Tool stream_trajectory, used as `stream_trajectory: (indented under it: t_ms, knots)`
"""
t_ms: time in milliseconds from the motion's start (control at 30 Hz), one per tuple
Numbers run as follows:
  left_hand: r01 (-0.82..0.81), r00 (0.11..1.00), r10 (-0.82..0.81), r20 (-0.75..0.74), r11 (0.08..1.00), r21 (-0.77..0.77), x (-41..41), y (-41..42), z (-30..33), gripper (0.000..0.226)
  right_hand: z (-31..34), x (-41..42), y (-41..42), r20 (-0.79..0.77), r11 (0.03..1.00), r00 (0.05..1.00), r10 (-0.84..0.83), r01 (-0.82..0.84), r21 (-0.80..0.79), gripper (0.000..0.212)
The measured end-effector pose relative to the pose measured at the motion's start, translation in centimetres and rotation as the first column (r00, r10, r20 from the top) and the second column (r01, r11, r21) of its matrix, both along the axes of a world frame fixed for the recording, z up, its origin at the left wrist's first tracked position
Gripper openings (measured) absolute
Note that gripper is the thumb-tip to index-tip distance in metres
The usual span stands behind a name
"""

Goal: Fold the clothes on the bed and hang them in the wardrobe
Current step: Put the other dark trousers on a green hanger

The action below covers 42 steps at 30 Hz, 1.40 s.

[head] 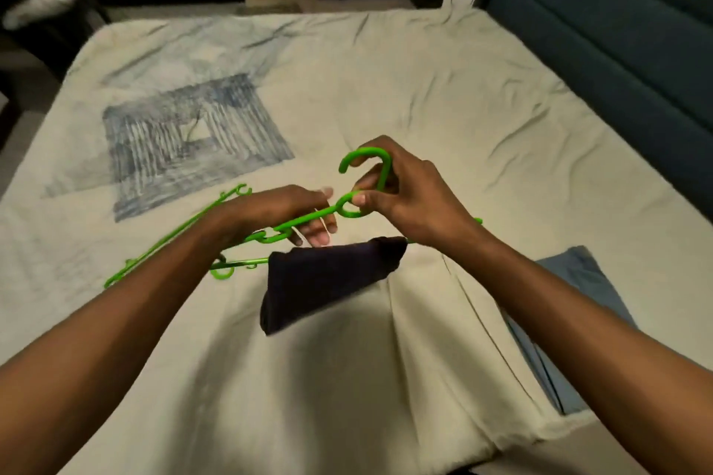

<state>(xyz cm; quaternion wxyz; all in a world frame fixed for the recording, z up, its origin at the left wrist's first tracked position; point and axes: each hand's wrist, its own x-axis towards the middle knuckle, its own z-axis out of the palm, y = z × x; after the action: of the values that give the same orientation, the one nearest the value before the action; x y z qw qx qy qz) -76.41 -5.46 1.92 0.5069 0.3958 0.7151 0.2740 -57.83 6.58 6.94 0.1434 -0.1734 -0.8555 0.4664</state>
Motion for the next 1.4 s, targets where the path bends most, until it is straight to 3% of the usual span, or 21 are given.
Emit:
stream_trajectory:
  t_ms: [67, 133, 200, 267, 467, 633, 800, 1233, 1400]
  knots:
    - [-0.032, 0.999, 0.038, -0.028, 0.981, 0.191, -0.2, -0.4, 3.8, 0.062, 2.8, -0.1, 1.0, -0.018, 0.999, 0.999, -0.033, 0.034, 0.02, 0.034]
    - [0.018, 0.988, 0.033, -0.153, 0.946, 0.323, 0.4, -0.7, 6.5, 0.044, 5.4, 0.0, 1.9, -0.034, 0.997, 0.997, -0.062, 0.064, 0.045, 0.034]
    - [0.083, 0.948, 0.052, -0.314, 0.913, 0.4, 1.5, -0.1, 7.9, 0.024, 7.8, 0.4, 2.6, -0.044, 0.993, 0.996, -0.077, 0.081, 0.083, 0.033]
    - [0.122, 0.903, 0.105, -0.417, 0.868, 0.482, 3.0, 1.2, 9.7, 0.018, 10.6, 1.2, 3.5, -0.075, 0.984, 0.992, -0.1, 0.11, 0.143, 0.034]
    - [0.226, 0.834, 0.194, -0.517, 0.735, 0.64, 7.2, 5.3, 16.4, 0.017, 17.7, 5.9, 6.1, -0.14, 0.931, 0.964, -0.225, 0.255, 0.26, 0.044]
    - [0.273, 0.796, 0.247, -0.552, 0.668, 0.693, 10.1, 8.1, 22.0, 0.016, 21.8, 10.7, 8.7, -0.102, 0.829, 0.937, -0.334, 0.343, 0.442, 0.048]
    - [0.251, 0.811, 0.269, -0.519, 0.642, 0.725, 11.3, 9.1, 26.1, 0.018, 24.4, 14.6, 10.5, -0.041, 0.704, 0.913, -0.405, 0.34, 0.623, 0.03]
    - [0.289, 0.673, 0.369, -0.641, 0.667, 0.687, 14.1, 6.8, 30.2, 0.014, 26.6, 17.0, 9.8, -0.183, 0.648, 0.926, -0.329, 0.362, 0.67, 0.023]
    - [0.255, 0.696, 0.336, -0.635, 0.71, 0.656, 14.8, 5.9, 28.6, 0.015, 24.5, 17.6, 9.2, -0.135, 0.681, 0.933, -0.334, 0.338, 0.649, 0.022]
